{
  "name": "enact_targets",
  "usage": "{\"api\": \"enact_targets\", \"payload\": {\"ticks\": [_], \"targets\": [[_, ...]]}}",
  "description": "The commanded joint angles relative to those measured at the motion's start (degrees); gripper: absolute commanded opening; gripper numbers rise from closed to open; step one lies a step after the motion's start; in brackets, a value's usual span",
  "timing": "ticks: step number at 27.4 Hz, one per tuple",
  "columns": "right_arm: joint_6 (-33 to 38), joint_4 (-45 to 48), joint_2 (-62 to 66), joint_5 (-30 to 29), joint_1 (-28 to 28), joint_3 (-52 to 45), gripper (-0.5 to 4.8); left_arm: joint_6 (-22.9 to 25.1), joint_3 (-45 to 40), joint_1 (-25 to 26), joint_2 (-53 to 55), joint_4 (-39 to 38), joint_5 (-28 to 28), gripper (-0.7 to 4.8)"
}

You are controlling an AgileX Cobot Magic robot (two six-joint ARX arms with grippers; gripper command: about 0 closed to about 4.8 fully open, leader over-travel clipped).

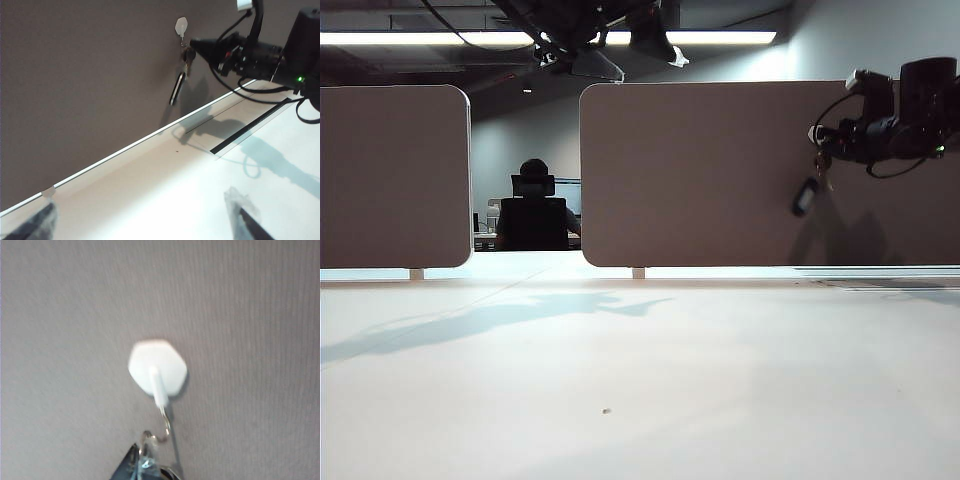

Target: Hang the bunch of keys on the hook.

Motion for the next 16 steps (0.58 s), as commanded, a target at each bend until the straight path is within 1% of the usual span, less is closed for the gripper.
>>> {"api": "enact_targets", "payload": {"ticks": [1,3,7,9,13,16], "targets": [[1.7,0.1,2.0,0.5,-0.1,3.3,-0.08,0.0,0.1,-0.1,-0.4,0.6,-0.1,4.79],[3.0,-1.6,4.3,0.6,-0.1,7.1,-0.08,-0.2,0.1,-0.1,-0.4,0.6,-0.1,4.79],[2.4,-3.6,6.8,1.3,0.0,12.4,-0.08,-0.2,0.1,-0.1,-0.4,0.6,0.0,4.79],[2.5,-3.3,6.7,3.0,-0.1,12.3,-0.08,-0.2,0.1,-0.1,-0.4,0.6,0.0,4.79],[4.2,-4.9,6.5,1.3,-0.6,12.3,-0.08,-0.5,0.2,-0.1,-0.4,0.7,0.0,4.79],[4.2,-5.2,6.4,1.2,-0.5,12.3,-0.09,-1.3,0.2,-0.2,-0.4,0.6,0.1,4.79]]}}
